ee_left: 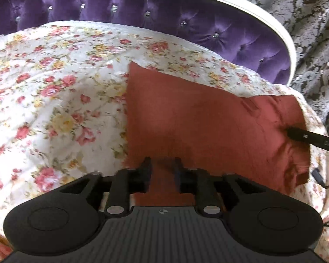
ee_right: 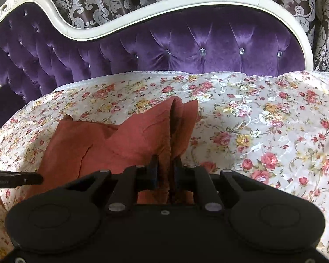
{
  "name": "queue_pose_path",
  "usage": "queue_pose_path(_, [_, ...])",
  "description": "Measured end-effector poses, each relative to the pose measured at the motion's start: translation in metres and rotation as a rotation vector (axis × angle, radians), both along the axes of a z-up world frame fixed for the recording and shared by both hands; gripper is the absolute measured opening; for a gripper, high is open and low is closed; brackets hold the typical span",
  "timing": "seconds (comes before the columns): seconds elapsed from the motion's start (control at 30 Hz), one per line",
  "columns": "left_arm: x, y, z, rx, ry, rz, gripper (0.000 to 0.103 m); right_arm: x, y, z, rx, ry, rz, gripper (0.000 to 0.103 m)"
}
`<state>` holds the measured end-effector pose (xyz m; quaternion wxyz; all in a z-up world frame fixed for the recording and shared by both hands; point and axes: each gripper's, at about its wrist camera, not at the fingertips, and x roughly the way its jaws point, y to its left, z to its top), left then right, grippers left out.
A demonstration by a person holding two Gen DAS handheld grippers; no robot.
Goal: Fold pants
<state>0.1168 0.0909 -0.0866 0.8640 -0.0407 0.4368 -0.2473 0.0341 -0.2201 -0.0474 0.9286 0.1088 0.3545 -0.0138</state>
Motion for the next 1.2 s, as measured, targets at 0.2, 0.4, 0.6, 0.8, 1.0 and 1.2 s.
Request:
queue_pose_path(0.2, [0.004,-0.008,-0.001,0.01,-0.003,0.013,0.03,-0.002,-0.002,-0.001,0.019,-0.001,-0.002,0.023])
queue_pose_path(0.4, [-0.005,0.003,0.001,0.056,-0.021,0.072,0.033,-0.001,-0.003,-0.002,0.024,-0.001,0.0,0.023])
queue_pose_path(0.6, [0.001,0.0,-0.003,0.084,0.008,0.081,0.038,-0.002,-0.004,-0.002,0.035,-0.001,-0.002,0.023])
queue_pose_path(0.8, [0.016,-0.007,-0.005,-0.006,0.061,0.064,0.065,-0.001,-0.005,-0.004,0.046,-0.003,-0.007,0.024])
queue_pose_path(1.0, [0.032,-0.023,-0.005,-0.029,0.062,0.055,0.069,-0.001,-0.01,-0.008,0.075,-0.003,-0.016,0.025])
queue_pose_path(1.2, [0.029,-0.021,-0.002,-0.034,0.041,0.094,0.025,-0.002,-0.011,-0.011,0.084,-0.011,-0.022,0.026])
